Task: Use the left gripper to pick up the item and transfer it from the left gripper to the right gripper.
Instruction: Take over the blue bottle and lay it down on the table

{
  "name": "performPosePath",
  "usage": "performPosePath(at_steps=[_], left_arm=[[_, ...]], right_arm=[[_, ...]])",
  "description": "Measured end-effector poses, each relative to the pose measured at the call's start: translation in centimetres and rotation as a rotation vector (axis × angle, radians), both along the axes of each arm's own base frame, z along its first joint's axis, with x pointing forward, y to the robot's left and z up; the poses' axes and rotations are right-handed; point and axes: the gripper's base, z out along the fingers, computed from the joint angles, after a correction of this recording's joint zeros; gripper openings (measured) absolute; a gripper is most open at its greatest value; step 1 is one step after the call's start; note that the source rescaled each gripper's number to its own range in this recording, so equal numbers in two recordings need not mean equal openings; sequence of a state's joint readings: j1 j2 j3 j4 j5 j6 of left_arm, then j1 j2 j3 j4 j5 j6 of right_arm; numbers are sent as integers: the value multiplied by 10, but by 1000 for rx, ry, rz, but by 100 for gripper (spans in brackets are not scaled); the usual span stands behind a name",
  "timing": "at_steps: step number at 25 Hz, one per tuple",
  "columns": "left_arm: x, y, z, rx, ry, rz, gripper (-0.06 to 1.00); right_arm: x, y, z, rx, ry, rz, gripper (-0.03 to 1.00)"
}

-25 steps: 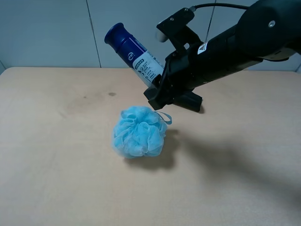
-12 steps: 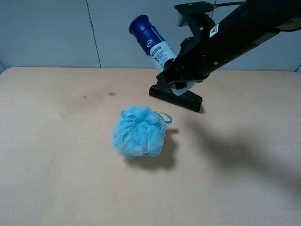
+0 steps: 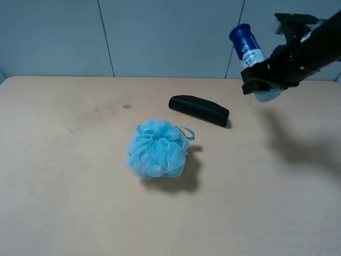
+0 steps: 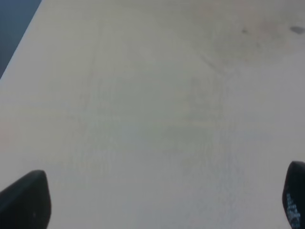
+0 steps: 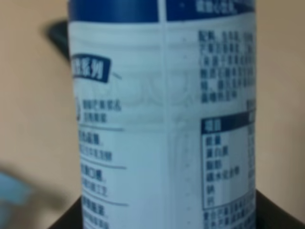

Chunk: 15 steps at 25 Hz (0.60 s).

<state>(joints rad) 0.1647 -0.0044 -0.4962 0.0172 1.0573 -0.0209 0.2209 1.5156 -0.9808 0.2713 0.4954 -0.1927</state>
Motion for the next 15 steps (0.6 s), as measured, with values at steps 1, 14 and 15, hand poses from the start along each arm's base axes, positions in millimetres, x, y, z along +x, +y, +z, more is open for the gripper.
performPosePath(at_steps=[1,14,15], left_arm=[[0,0,0,0,0,0,95],[0,0,0,0,0,0,95],[0,0,0,0,0,0,95]], right_arm=[[0,-12,-6,-4,17,-40,0],[-38,-64,-72,-44,167,-206,0],[-39,-64,-73,-45,166,-208,0]])
